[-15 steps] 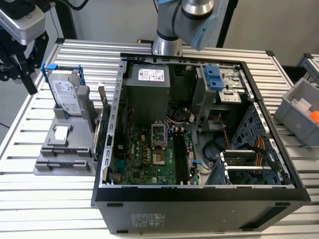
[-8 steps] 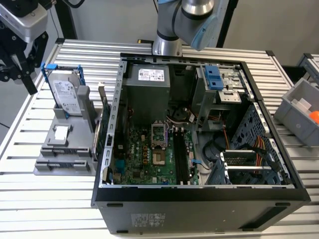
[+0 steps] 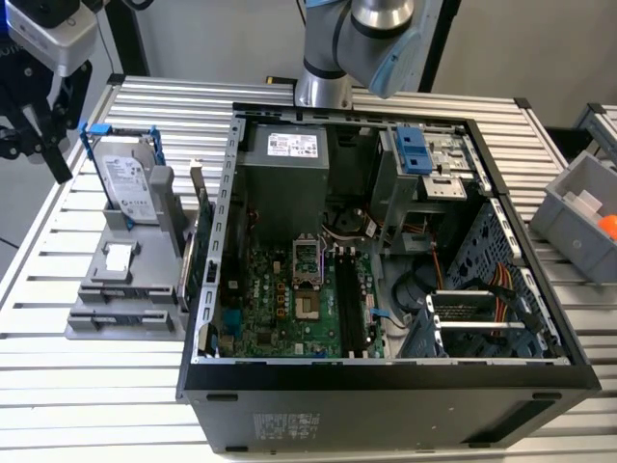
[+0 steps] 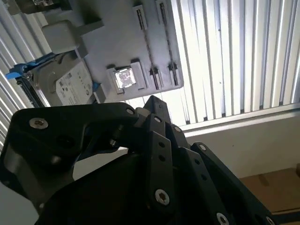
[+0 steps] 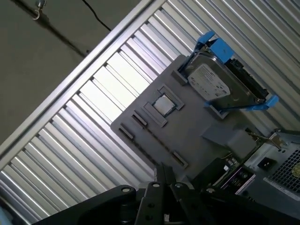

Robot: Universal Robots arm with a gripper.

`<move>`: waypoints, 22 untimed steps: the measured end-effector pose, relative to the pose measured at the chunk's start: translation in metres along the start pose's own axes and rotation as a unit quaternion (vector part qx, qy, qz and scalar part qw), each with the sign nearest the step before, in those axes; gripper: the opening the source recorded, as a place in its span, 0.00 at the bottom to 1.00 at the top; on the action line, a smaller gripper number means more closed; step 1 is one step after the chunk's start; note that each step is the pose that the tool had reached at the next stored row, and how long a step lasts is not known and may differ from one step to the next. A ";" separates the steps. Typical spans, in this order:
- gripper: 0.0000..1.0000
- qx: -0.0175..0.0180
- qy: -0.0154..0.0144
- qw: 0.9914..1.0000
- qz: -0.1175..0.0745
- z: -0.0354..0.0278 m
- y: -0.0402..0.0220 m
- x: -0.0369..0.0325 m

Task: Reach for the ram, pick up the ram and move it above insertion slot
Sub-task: 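Pick up the ram and move it above insertion slot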

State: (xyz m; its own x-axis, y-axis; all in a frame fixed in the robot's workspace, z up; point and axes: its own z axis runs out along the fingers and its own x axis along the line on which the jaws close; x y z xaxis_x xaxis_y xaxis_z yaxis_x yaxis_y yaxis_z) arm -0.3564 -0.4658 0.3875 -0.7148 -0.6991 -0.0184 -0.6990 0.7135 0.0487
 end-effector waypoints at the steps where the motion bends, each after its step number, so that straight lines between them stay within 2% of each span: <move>1: 0.00 0.000 0.000 1.000 -0.006 0.0000 0.0001 0.0000; 6: 0.00 -0.001 0.002 0.999 -0.036 0.0000 0.0002 -0.0001; 10: 0.00 -0.001 0.004 0.997 -0.072 0.0000 0.0002 -0.0001; 14: 0.00 -0.002 0.005 0.994 -0.108 0.0000 0.0002 -0.0001; 18: 0.00 -0.003 0.007 0.990 -0.139 0.0000 0.0001 -0.0002; 22: 0.00 -0.003 0.008 0.985 -0.171 0.0000 0.0000 -0.0003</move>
State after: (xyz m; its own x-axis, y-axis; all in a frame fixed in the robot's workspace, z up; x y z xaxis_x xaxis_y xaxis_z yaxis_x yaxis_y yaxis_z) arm -0.3561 -0.4656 0.3876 -0.4365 -0.8995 -0.0184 -0.8990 0.4353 0.0485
